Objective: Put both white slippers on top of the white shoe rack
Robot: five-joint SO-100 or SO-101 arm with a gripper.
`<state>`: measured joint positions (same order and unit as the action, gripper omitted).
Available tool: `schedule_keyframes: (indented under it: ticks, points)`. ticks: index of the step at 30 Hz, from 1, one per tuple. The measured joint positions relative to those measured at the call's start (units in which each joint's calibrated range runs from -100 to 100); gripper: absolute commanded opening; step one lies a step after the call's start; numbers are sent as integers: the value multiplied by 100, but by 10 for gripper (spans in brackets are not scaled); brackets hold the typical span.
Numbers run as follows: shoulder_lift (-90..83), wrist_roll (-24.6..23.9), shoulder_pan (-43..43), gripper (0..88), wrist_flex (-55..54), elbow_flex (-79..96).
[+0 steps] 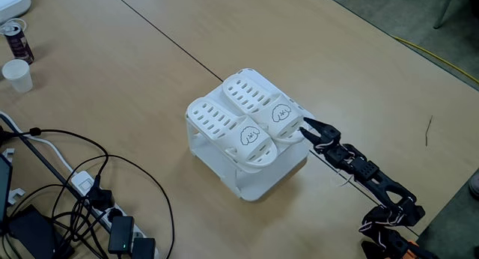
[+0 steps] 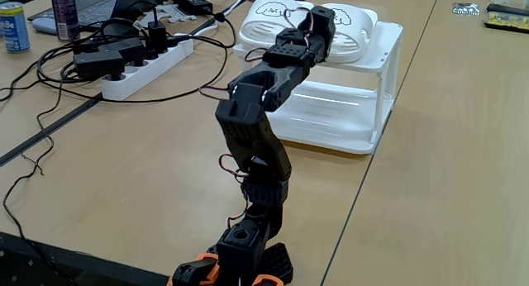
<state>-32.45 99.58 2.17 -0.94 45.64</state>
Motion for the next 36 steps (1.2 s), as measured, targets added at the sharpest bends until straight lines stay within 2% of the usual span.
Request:
schedule_keyframes:
  ticks: [15, 23, 36]
  points:
    - [-1452, 0, -45, 8, 0, 1797]
    - [-1410, 0, 375, 8, 0, 1842]
    - [-718, 0, 382, 8, 0, 1833]
